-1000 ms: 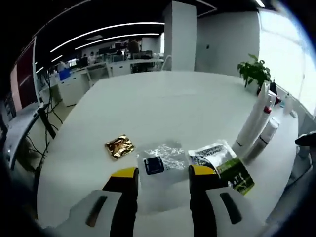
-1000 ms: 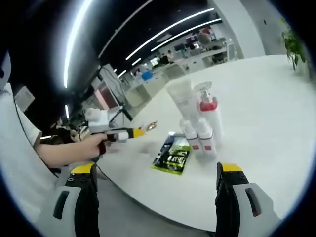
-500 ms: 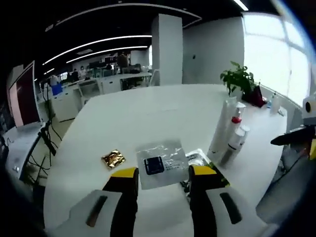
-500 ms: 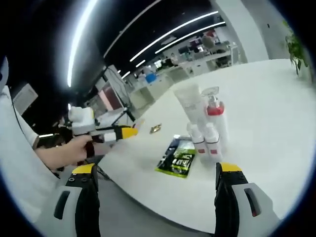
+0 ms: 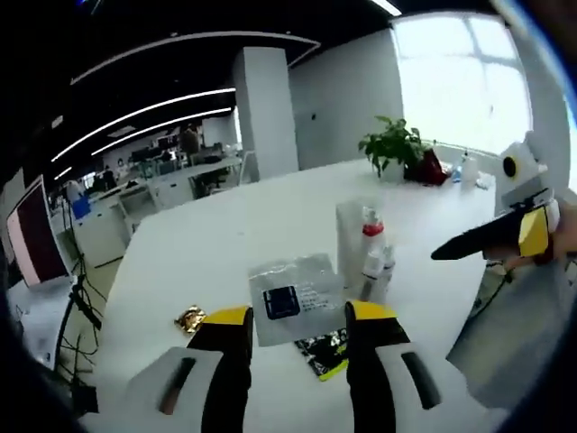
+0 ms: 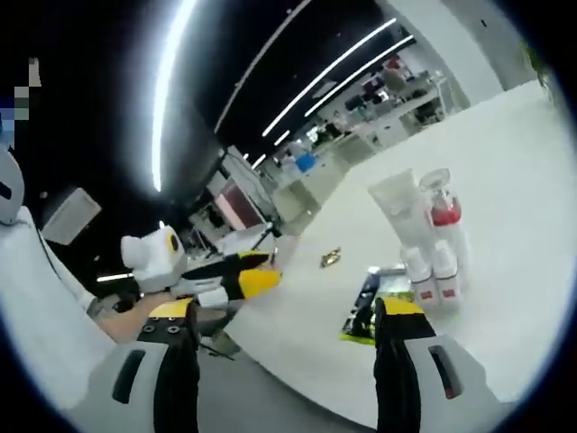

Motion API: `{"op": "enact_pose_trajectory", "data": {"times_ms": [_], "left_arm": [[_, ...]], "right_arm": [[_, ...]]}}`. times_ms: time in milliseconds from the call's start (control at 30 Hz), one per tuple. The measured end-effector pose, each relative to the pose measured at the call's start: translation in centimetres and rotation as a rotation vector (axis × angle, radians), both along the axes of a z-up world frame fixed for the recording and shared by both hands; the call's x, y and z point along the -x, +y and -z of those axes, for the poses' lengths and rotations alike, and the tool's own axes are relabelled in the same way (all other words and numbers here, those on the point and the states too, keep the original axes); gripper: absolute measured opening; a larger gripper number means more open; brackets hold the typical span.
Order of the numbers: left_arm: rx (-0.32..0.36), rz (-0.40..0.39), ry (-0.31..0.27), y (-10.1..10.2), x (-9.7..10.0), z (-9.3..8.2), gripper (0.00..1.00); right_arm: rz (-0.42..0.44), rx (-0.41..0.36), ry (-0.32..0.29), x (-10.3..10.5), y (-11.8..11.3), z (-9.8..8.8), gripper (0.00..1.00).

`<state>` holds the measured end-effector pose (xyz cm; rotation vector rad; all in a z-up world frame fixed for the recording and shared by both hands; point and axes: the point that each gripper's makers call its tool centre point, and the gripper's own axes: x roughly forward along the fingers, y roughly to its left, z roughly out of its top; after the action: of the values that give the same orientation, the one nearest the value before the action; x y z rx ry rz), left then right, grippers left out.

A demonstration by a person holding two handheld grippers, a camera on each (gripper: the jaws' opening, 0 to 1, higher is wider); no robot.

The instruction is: Arrange the skincare products in the storage area until every visible bottle or jar stands upright without overlapping.

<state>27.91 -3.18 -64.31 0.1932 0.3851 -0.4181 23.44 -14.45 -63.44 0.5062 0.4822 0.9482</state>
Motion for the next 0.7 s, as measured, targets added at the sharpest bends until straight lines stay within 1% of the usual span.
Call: {"op": "enact_pose_trajectory", "data": {"times_ms": [67, 133, 200, 233, 400, 500, 633, 667, 700], "left_arm": [[-0.004, 0.02, -0.011, -0.4, 0.5, -0.4, 0.4], [-0.022, 0.05, -0.025, -0.9, 1.1, -0.8, 0.4], [-0.031, 0.075, -0.035, -1.4, 1.7, -1.1, 0.4], [-0.046, 0.096, -0.048, -1.7, 2.0, -1.4, 0.41], [-0.032, 0.141, -0.06, -2.8, 3.4, -2.5, 0.41], [-0.047, 0.169, -0.07, -3.2, 4.0, -2.9, 0.41], [-0.067, 0.196, -0.086, -3.9, 4.9, -3.4, 0.41], [-0.078, 0.207, -0.093, -4.1, 5.1, -3.5, 0.41], [-0.078, 0.211, -0.094, -4.2, 5.2, -3.5, 0.41]], "right_arm": [[0.0, -0.029, 0.012, -0.1, 0.5, -0.3, 0.73], [0.004, -0.059, 0.021, -0.3, 1.0, -0.7, 0.69], [0.0, -0.069, 0.029, -0.5, 1.3, -0.8, 0.65], [-0.004, -0.075, 0.028, -0.5, 1.5, -0.9, 0.63], [-0.016, -0.121, 0.064, -0.7, 2.8, -0.9, 0.56], [-0.021, -0.147, 0.078, -0.7, 3.4, -1.0, 0.47], [-0.037, -0.19, 0.099, -0.4, 4.4, -1.3, 0.38], [-0.044, -0.21, 0.105, -0.3, 4.7, -1.5, 0.35], [-0.045, -0.212, 0.108, -0.3, 4.8, -1.5, 0.31]]}}
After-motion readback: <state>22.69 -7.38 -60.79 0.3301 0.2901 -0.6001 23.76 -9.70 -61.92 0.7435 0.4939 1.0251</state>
